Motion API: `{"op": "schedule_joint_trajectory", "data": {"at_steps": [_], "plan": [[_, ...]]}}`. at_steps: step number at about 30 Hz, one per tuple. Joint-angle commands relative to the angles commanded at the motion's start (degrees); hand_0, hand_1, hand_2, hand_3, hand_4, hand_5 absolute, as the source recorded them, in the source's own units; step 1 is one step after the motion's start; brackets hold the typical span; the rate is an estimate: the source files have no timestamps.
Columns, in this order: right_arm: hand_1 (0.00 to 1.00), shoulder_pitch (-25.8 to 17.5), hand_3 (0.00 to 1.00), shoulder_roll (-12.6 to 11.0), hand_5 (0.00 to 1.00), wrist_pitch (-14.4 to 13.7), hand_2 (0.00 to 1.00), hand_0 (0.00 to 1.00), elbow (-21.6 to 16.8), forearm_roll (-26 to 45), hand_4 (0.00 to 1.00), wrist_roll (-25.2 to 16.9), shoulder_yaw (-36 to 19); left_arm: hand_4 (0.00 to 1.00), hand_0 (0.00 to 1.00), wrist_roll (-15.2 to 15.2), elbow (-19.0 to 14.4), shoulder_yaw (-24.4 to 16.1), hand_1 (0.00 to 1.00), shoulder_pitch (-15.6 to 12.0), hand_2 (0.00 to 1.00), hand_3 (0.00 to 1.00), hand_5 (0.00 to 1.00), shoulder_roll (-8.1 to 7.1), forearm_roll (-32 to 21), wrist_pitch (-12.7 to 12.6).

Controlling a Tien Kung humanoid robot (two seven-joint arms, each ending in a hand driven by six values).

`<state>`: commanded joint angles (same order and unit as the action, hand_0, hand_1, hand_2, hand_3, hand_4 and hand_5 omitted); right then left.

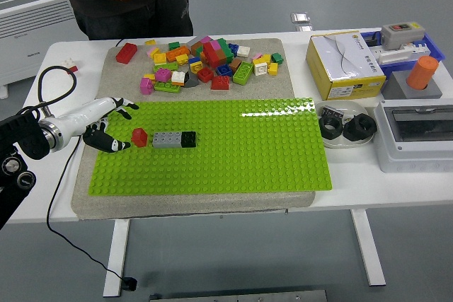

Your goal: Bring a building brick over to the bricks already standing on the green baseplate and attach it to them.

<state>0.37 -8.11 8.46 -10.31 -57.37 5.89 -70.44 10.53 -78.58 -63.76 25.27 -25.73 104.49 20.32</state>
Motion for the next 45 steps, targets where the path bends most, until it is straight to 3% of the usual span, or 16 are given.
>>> {"op": "schedule_joint_trajectory", "data": {"at_steps": [4, 13, 25, 45], "plan": [[0.609, -0.04, 0.869, 0.01, 0.998, -0.05, 0.749, 0.704, 0.00, 0.04, 0.922, 0.01, 0.21, 0.771, 0.107, -0.88, 2.62, -1.15, 0.145, -0.05, 0.790, 0.931, 0.099, 0.82, -0.68, -0.89], [0.608, 0.12, 0.869, -0.13, 0.998, -0.04, 0.749, 0.704, 0.00, 0.72, 0.922, -0.15, 0.91, 0.762, 0.108, -0.91, 5.84, -1.80, 0.143, -0.47, 0.790, 0.928, 0.093, 0.72, -0.25, -0.94], [0.608, 0.42, 0.867, -0.29, 0.998, -0.12, 0.747, 0.705, 0.00, 0.84, 0.922, -0.27, 1.19, 0.757, 0.105, -1.20, 6.99, -0.26, 0.146, -0.94, 0.792, 0.932, 0.100, 2.22, -2.41, -0.99], [0.604, 0.62, 0.867, -0.51, 0.998, -0.22, 0.746, 0.704, 0.00, 2.54, 0.922, -0.32, 2.73, 0.758, 0.105, -1.18, 7.89, 2.15, 0.148, -0.52, 0.786, 0.921, 0.098, 4.47, -1.24, -1.08]]}}
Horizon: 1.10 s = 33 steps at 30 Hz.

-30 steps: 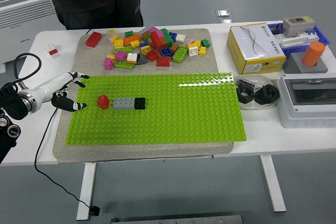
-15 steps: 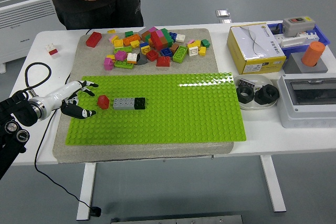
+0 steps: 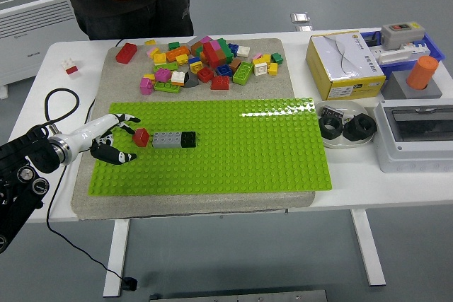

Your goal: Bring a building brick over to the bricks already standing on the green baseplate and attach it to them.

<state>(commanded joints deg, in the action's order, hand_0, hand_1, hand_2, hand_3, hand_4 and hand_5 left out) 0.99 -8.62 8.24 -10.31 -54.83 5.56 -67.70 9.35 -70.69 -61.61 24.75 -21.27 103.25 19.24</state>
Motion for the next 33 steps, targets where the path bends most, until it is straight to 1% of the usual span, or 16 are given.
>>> {"op": "schedule_joint_trajectory", "data": {"at_steps": [5, 14, 20, 23, 33], "plan": [[0.604, 0.01, 0.867, -0.03, 0.998, -0.02, 0.746, 0.704, 0.00, 0.06, 0.922, 0.04, 0.05, 0.758, 0.105, 0.18, -0.36, 0.59, 0.148, 0.21, 0.786, 0.921, 0.098, 0.62, 0.52, 0.09], [0.604, -0.05, 0.859, -0.03, 0.998, -0.07, 0.743, 0.705, 0.00, -0.11, 0.922, 0.01, -0.31, 0.756, 0.105, 1.07, -1.96, 0.18, 0.149, -0.17, 0.787, 0.913, 0.096, 0.93, 2.97, 0.35], [0.604, -0.13, 0.859, -0.03, 0.998, -0.11, 0.743, 0.705, 0.00, -0.05, 0.922, -0.01, -0.28, 0.757, 0.105, 1.53, -3.40, -0.93, 0.148, -0.64, 0.786, 0.909, 0.096, 1.69, 4.44, 0.44], [0.604, -0.16, 0.859, -0.06, 0.998, -0.13, 0.743, 0.705, 0.00, 0.00, 0.922, -0.02, -0.24, 0.757, 0.105, 1.67, -3.74, -0.81, 0.148, -0.81, 0.786, 0.909, 0.096, 2.00, 4.58, 0.58], [0.601, -0.24, 0.857, -0.11, 0.998, -0.12, 0.743, 0.705, 0.00, -0.37, 0.922, 0.04, -0.52, 0.759, 0.105, 1.77, -4.32, 0.08, 0.149, -1.52, 0.786, 0.897, 0.096, 3.85, 4.63, 0.69]]}}
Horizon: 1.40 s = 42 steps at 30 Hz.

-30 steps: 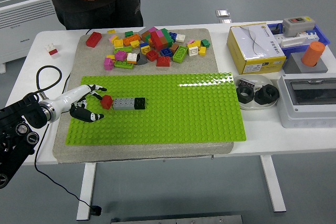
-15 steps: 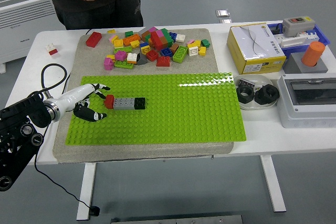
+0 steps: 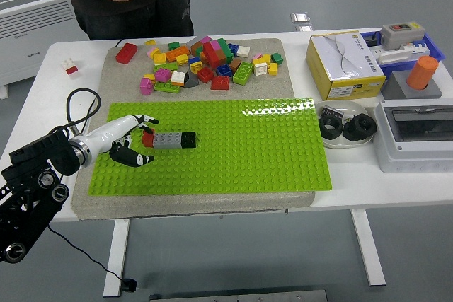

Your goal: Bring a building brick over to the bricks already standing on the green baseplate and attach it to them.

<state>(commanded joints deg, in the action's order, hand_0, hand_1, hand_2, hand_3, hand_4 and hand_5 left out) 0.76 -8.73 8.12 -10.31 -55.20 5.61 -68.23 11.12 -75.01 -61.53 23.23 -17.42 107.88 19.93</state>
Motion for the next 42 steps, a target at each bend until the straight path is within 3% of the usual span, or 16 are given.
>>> {"op": "schedule_joint_trajectory", "data": {"at_steps": [10, 18, 22, 26, 32, 33, 38, 42], "plan": [[0.601, -0.21, 0.854, -0.01, 0.998, 0.02, 0.741, 0.705, 0.00, -0.15, 0.923, 0.05, -0.07, 0.752, 0.105, -0.12, -0.71, 0.70, 0.150, -0.30, 0.785, 0.889, 0.099, 1.22, 0.18, -0.23], [0.596, -0.39, 0.855, 0.05, 0.998, 0.02, 0.741, 0.705, 0.00, -0.46, 0.923, 0.11, -0.34, 0.746, 0.105, -0.19, -2.75, -1.43, 0.150, -0.67, 0.783, 0.885, 0.103, 0.80, 1.10, -0.23], [0.597, -0.46, 0.853, 0.08, 0.998, 0.04, 0.741, 0.705, 0.00, -0.72, 0.923, 0.12, -0.59, 0.741, 0.107, -0.33, -3.70, -4.23, 0.149, -1.16, 0.780, 0.873, 0.104, -0.65, 2.18, -0.38], [0.597, -0.40, 0.853, 0.04, 0.998, 0.06, 0.741, 0.705, 0.00, -0.74, 0.923, 0.08, -0.59, 0.741, 0.107, -1.30, -2.25, -5.60, 0.149, -1.36, 0.780, 0.873, 0.104, -3.75, 2.57, -1.28], [0.597, -0.19, 0.854, 0.02, 0.998, 0.06, 0.741, 0.705, 0.00, -0.50, 0.923, 0.01, -0.42, 0.721, 0.108, -4.95, 3.85, -3.38, 0.149, -0.35, 0.779, 0.863, 0.098, -7.63, 2.21, -4.39], [0.597, -0.15, 0.853, 0.02, 0.998, 0.06, 0.741, 0.706, 0.00, -0.48, 0.924, 0.00, -0.41, 0.646, 0.109, -5.46, 4.74, -2.87, 0.147, -0.16, 0.778, 0.835, 0.042, -7.98, 2.04, -4.80], [0.597, 0.00, 0.853, 0.01, 0.998, 0.08, 0.741, 0.706, 0.00, -0.46, 0.924, -0.03, -0.42, 0.646, 0.109, -7.26, 7.94, -0.54, 0.147, 0.66, 0.778, 0.835, 0.042, -8.87, 0.55, -6.08], [0.596, 0.04, 0.853, 0.00, 0.998, 0.09, 0.741, 0.705, 0.00, -0.44, 0.924, -0.06, -0.50, 0.612, 0.108, -7.61, 8.60, 0.64, 0.146, 0.67, 0.767, 0.830, 0.019, -8.83, -0.48, -6.07]]}}
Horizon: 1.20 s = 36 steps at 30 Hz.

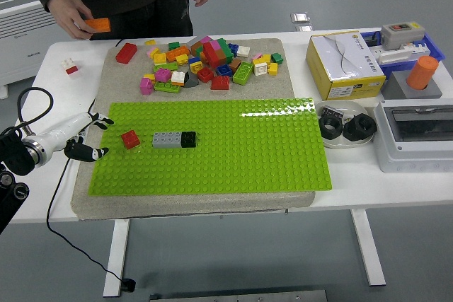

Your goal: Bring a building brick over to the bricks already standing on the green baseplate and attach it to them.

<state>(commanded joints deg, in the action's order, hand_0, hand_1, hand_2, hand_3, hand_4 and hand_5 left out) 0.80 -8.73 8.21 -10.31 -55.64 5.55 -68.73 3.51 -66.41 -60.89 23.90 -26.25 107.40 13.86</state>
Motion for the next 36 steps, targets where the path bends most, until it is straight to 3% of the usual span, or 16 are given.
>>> {"op": "schedule_joint_trajectory", "data": {"at_steps": [13, 36], "plan": [[0.594, 0.05, 0.851, -0.06, 0.998, -0.03, 0.740, 0.705, 0.00, 0.15, 0.924, -0.02, 0.10, 0.623, 0.108, 0.98, -3.13, 0.76, 0.146, -0.70, 0.761, 0.827, 0.034, 1.81, -0.02, 1.19], [0.593, 0.15, 0.846, -0.03, 0.998, -0.13, 0.739, 0.706, 0.00, 0.17, 0.926, 0.01, 0.13, 0.598, 0.107, 1.05, -3.42, 1.21, 0.150, 0.35, 0.760, 0.823, 0.002, 3.69, 0.27, 0.83]]}}
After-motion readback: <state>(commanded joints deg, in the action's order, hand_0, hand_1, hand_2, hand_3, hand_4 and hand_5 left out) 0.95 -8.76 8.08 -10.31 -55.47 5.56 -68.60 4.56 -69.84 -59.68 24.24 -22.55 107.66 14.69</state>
